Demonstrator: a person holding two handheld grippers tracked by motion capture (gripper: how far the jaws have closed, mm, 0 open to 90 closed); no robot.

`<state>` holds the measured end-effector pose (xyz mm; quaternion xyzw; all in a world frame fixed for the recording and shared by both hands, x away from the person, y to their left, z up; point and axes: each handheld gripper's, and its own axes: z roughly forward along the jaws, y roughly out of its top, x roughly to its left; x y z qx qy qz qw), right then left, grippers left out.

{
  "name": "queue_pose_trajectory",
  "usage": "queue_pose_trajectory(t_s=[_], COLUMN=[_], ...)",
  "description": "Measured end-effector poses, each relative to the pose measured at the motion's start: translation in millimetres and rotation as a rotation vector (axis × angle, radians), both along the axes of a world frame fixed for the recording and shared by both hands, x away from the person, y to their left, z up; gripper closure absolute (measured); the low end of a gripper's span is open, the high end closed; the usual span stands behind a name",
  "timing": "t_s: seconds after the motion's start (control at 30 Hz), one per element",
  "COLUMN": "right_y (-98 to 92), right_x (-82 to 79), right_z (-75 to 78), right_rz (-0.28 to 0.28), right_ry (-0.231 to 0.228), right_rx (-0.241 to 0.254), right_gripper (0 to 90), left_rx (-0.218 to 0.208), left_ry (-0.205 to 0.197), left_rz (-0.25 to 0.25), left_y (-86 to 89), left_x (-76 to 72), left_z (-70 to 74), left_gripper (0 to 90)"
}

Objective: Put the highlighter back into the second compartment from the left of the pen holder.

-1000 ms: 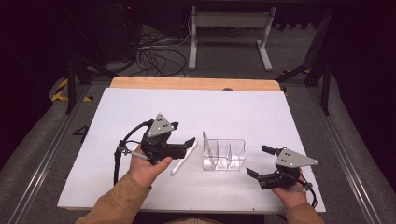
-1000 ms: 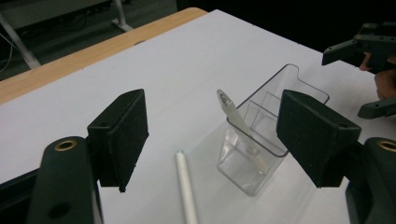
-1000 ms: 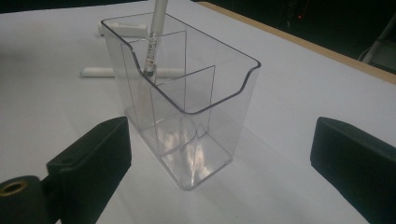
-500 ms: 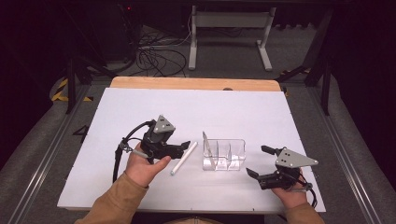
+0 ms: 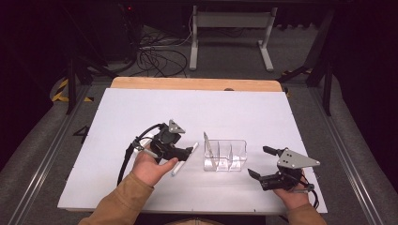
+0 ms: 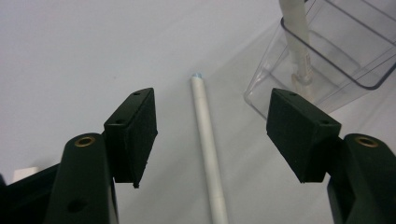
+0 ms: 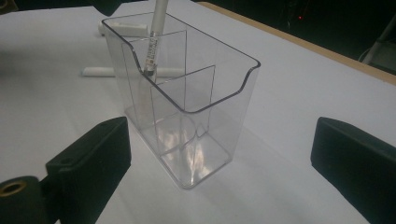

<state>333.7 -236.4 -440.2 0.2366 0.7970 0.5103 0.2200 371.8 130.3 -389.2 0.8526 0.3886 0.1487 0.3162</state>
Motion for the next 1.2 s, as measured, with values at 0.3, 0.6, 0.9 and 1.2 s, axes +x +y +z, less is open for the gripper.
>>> queue_pose_trajectory(t_s=[0.3,0.6,0.9,1.2], right_y=[0.3,0.8,1.2,1.7], right_x=[0.1,0.3,0.7,1.0], right_z=[-0.4,-1.1,-1.7,-2.3], right_rz=[0.003,0.003,0.006,0.009], right_ry=[0.002,0.003,0.007,0.010], right_rx=[-0.001,-0.005,-0.005,-0.004], right_gripper=[5.5,5.5,5.5,5.5], left_rx=[0.057,0.101,0.130,0.140], left_ry=[0.070,0.123,0.151,0.162], left_rz=[0.006,-0.001,0.002,0.002], left_y=[-8.4,-16.0,-22.7,-28.2], left_x=[12.3,22.8,28.6,29.6], left_z=[-14.0,-28.5,-40.5,-48.8], left_gripper=[38.2,40.3,43.0,48.1])
